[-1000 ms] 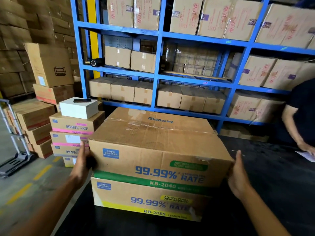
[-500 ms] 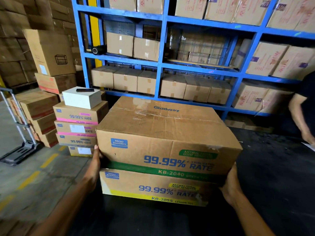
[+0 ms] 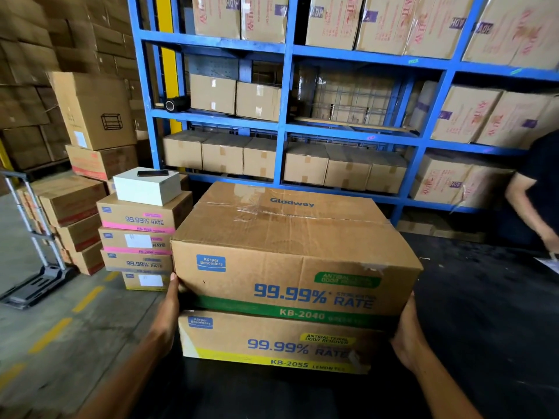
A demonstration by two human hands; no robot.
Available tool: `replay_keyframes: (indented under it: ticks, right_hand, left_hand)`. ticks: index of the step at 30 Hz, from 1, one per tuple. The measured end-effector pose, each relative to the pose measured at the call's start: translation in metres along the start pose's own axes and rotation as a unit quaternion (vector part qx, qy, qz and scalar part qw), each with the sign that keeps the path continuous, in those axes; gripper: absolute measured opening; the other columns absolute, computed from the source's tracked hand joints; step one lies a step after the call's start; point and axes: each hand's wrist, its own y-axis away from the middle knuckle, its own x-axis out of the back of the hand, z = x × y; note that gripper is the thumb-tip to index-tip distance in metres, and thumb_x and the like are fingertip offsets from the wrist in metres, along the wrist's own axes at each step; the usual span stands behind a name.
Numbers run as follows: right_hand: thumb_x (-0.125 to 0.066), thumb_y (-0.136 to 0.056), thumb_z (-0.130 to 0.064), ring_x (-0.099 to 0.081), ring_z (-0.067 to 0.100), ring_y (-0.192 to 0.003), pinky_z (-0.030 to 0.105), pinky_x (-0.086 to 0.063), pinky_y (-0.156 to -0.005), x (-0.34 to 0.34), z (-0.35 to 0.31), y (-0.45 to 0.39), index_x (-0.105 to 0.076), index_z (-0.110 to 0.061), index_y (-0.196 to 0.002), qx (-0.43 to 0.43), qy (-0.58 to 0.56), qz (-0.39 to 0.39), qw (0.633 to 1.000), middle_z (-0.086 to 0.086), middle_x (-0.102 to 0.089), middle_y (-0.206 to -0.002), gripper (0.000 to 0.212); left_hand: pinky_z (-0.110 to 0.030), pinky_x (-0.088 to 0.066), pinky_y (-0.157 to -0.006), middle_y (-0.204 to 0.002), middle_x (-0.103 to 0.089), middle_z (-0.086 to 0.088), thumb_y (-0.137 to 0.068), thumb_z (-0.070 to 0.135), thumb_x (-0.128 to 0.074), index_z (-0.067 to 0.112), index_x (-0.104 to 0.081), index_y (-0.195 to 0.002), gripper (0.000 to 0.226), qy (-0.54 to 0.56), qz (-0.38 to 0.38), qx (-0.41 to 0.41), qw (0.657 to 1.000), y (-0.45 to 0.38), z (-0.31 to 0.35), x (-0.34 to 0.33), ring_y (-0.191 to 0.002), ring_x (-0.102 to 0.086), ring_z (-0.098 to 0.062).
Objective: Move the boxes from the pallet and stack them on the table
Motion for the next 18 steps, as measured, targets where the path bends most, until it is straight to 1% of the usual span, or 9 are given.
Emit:
replay_keyframes:
  ticks: [2, 5, 8, 11, 13, 14, 16, 18]
  right_hand:
    - [-0.025, -0.082, -0.078, -0.049, 0.023, -0.124, 0.051, -0.033, -0.109, 0.001, -0.002, 0.0, -0.059, -0.038, -0.121, -0.002, 0.006, 0.002, 1.0, -0.001, -0.056, -0.135, 0.066]
    - [-0.024, -0.083, -0.077, -0.047, 0.024, -0.126, 0.051, -0.031, -0.11, 0.0, -0.003, 0.0, -0.058, -0.04, -0.12, -0.012, 0.003, 0.007, 1.0, -0.001, -0.054, -0.134, 0.062]
    - [-0.029, -0.069, -0.087, -0.048, 0.023, -0.125, 0.051, -0.033, -0.11, 0.002, 0.0, -0.006, -0.052, -0.035, -0.132, -0.013, 0.008, 0.009, 1.0, -0.001, -0.054, -0.138, 0.084]
    - [-0.025, -0.075, -0.084, -0.045, 0.024, -0.128, 0.051, -0.03, -0.111, 0.001, 0.001, -0.004, -0.049, -0.034, -0.135, -0.012, 0.014, 0.021, 1.0, -0.002, -0.051, -0.139, 0.082]
    - [-0.027, -0.066, -0.089, -0.042, 0.024, -0.132, 0.051, -0.027, -0.113, 0.001, 0.001, -0.003, -0.045, -0.035, -0.138, -0.017, 0.029, 0.028, 0.999, -0.001, -0.047, -0.144, 0.092]
    - [-0.025, -0.068, -0.088, -0.04, 0.024, -0.134, 0.05, -0.026, -0.113, -0.001, -0.001, 0.001, -0.043, -0.033, -0.14, -0.023, 0.039, 0.03, 0.998, 0.0, -0.045, -0.146, 0.092]
    - [-0.018, -0.084, -0.075, -0.035, 0.027, -0.137, 0.048, -0.025, -0.113, 0.001, -0.001, 0.004, -0.036, -0.029, -0.144, -0.025, 0.055, 0.036, 0.997, 0.003, -0.039, -0.15, 0.078]
    - [-0.016, -0.092, -0.065, -0.033, 0.03, -0.138, 0.047, -0.025, -0.112, 0.005, 0.003, 0.007, -0.031, -0.023, -0.147, -0.033, 0.095, 0.054, 0.993, 0.007, -0.035, -0.152, 0.071]
  left_hand:
    - [-0.031, -0.044, -0.06, -0.096, -0.063, -0.019, -0.099, 0.05, -0.025, 0.005, -0.055, -0.113, 0.056, 0.006, 0.004, -0.007, 1.0, 0.003, -0.001, 0.0, -0.076, -0.061, -0.023]
    - [-0.032, -0.045, -0.06, -0.102, -0.061, -0.019, -0.1, 0.049, -0.025, 0.012, -0.053, -0.112, 0.048, 0.011, 0.007, -0.018, 1.0, 0.006, 0.0, -0.003, -0.075, -0.061, -0.023]
    - [-0.032, -0.045, -0.062, -0.103, -0.06, -0.019, -0.1, 0.049, -0.025, 0.014, -0.051, -0.112, 0.046, 0.012, 0.004, -0.02, 1.0, 0.005, -0.001, -0.004, -0.075, -0.06, -0.024]
    - [-0.034, -0.046, -0.065, -0.104, -0.061, -0.02, -0.1, 0.05, -0.024, 0.015, -0.052, -0.112, 0.046, 0.009, 0.0, -0.025, 1.0, 0.002, -0.003, -0.003, -0.077, -0.061, -0.024]
    - [-0.033, -0.045, -0.064, -0.101, -0.061, -0.018, -0.1, 0.049, -0.023, 0.014, -0.051, -0.112, 0.045, 0.011, -0.002, -0.025, 1.0, 0.004, -0.002, -0.003, -0.077, -0.06, -0.024]
    - [-0.032, -0.045, -0.063, -0.098, -0.062, -0.016, -0.1, 0.048, -0.023, 0.014, -0.05, -0.114, 0.045, 0.016, 0.0, -0.026, 1.0, 0.003, -0.002, -0.002, -0.076, -0.06, -0.024]
    - [-0.033, -0.044, -0.062, -0.096, -0.062, -0.015, -0.1, 0.049, -0.021, 0.015, -0.049, -0.117, 0.048, 0.021, 0.008, -0.024, 0.999, 0.0, -0.003, -0.002, -0.076, -0.06, -0.023]
    - [-0.033, -0.044, -0.062, -0.093, -0.063, -0.014, -0.1, 0.051, -0.018, 0.01, -0.05, -0.118, 0.055, 0.02, 0.009, -0.018, 1.0, -0.004, -0.007, 0.0, -0.077, -0.06, -0.023]
